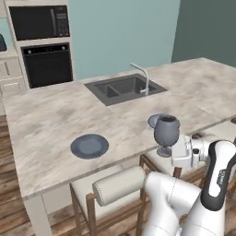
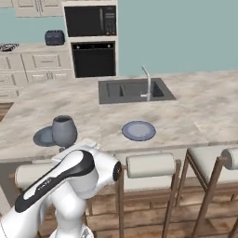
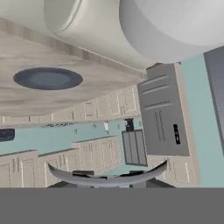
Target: Retrieve the wine glasses from the counter and place one next to each plate.
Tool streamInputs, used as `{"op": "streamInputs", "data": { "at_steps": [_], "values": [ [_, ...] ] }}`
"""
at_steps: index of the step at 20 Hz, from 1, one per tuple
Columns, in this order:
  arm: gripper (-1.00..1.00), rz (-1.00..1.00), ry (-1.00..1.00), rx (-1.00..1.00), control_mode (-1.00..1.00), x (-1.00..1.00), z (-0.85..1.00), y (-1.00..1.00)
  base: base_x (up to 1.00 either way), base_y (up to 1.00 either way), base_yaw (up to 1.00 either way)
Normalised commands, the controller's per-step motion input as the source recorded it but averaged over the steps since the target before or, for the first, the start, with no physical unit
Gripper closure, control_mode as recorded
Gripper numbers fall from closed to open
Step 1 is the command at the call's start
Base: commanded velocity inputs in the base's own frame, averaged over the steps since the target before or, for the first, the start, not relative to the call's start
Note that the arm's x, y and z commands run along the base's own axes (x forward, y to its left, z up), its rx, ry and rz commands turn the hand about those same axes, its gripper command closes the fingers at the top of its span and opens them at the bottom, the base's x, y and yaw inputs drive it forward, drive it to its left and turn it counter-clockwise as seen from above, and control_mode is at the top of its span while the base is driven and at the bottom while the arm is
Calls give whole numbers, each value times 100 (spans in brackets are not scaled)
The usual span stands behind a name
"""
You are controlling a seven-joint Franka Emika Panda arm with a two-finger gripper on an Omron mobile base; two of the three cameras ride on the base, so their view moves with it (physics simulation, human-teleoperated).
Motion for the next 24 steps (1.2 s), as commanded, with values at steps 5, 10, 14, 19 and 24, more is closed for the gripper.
{"op": "streamInputs", "data": {
  "at_steps": [5, 10, 14, 19, 24],
  "values": [
    [100, 0, 0, 0, 100, 0, 0, 0, 0, 3, 38],
    [100, 0, 0, 0, 100, 0, 0, 0, 2, -6, 9],
    [100, 0, 0, 0, 100, 0, 0, 0, 36, -6, 1],
    [100, 0, 0, 0, 100, 0, 0, 0, 70, -1, 0],
    [100, 6, 5, 2, -100, 38, 0, -20, 26, -6, 0]
  ]
}}
